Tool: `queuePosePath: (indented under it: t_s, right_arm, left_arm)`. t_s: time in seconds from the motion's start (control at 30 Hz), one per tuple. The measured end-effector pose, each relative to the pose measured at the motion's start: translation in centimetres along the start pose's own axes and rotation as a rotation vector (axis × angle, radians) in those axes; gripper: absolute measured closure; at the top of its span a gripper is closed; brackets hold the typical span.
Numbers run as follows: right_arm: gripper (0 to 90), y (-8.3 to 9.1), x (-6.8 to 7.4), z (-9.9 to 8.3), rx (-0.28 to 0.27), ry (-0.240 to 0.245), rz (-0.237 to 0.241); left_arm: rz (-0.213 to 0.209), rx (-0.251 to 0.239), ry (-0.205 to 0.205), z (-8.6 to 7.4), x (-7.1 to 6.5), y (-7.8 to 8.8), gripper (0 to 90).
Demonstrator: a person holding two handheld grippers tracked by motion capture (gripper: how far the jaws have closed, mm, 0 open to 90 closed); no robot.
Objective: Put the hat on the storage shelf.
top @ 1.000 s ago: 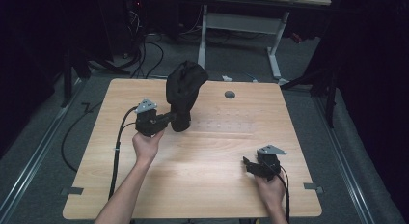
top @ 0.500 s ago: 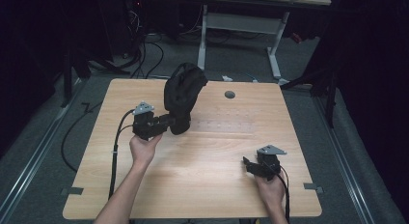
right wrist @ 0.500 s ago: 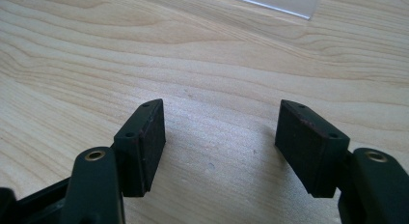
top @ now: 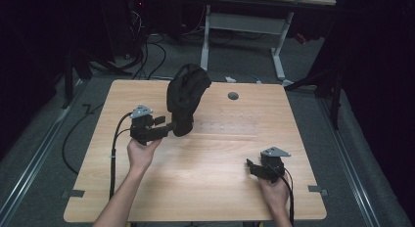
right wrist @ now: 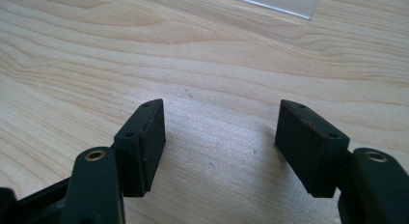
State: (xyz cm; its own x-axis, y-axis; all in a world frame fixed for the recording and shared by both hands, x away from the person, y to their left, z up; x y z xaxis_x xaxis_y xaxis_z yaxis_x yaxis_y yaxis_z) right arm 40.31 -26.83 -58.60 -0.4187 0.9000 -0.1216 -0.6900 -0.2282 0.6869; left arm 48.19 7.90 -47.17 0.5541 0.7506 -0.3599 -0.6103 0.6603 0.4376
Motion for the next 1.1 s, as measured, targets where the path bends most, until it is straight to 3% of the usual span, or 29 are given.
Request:
queuePosePath:
  t_s: [0.2, 1.1]
  right_arm:
    - [35.2, 0.0, 0.0, 0.0, 0.000, 0.000, -0.001]
    - [36.3, 0.0, 0.1, 0.0, -0.002, 0.002, 0.001]
  left_arm:
    - [0.015, -0.013, -0.020, 0.0, -0.2, 1.2, 44.5]
    - [0.040, -0.040, 0.017, -1.8, 1.2, 5.5, 42.5]
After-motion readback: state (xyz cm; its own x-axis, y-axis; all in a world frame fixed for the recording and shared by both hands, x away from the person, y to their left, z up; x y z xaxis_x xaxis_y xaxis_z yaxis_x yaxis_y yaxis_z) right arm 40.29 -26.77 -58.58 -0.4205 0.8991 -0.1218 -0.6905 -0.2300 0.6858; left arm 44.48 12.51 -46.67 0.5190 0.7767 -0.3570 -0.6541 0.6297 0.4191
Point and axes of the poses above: each handheld gripper's, and its own axes: y roughly backward along the jaws, z roughly out of its top, x roughly to its left, the point moved 8 cm from there along -y, roughly forward along the jaws, and after that the axes turned 8 degrees about y, right-handed, at the moved point
